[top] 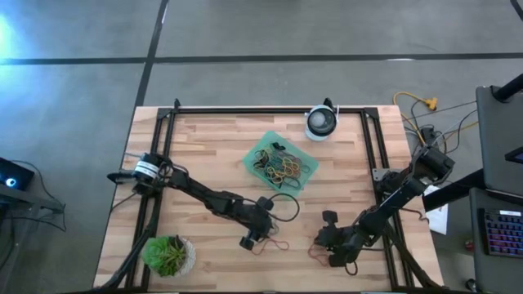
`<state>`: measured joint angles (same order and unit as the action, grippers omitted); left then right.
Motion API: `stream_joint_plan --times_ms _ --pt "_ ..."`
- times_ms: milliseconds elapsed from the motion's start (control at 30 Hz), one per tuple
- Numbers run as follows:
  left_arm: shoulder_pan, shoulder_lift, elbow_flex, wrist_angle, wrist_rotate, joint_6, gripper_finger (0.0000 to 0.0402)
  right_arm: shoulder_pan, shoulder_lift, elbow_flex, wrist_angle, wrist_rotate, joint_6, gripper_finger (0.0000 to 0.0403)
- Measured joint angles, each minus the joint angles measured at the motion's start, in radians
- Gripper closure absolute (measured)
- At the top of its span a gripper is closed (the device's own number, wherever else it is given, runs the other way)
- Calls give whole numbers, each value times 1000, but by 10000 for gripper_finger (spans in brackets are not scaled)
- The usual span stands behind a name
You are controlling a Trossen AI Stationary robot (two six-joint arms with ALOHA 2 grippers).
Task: Pick and place rubber bands into bin
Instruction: Put the red rubber band into the blue bin
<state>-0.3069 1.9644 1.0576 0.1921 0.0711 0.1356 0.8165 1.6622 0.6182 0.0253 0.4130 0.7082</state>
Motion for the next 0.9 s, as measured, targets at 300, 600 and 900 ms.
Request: stream_joint_plan --times_ms 300,600,900 --pt "0 0 -2 -18 0 -1 253 -7 35 3 7 -23 71 346" --pt "0 -1 -3 -18 0 -1 253 -11 36 3 -10 -18 97 346" --pt "0 -1 -3 -18 0 -2 253 -13 -6 -2 -21 -26 32 346"
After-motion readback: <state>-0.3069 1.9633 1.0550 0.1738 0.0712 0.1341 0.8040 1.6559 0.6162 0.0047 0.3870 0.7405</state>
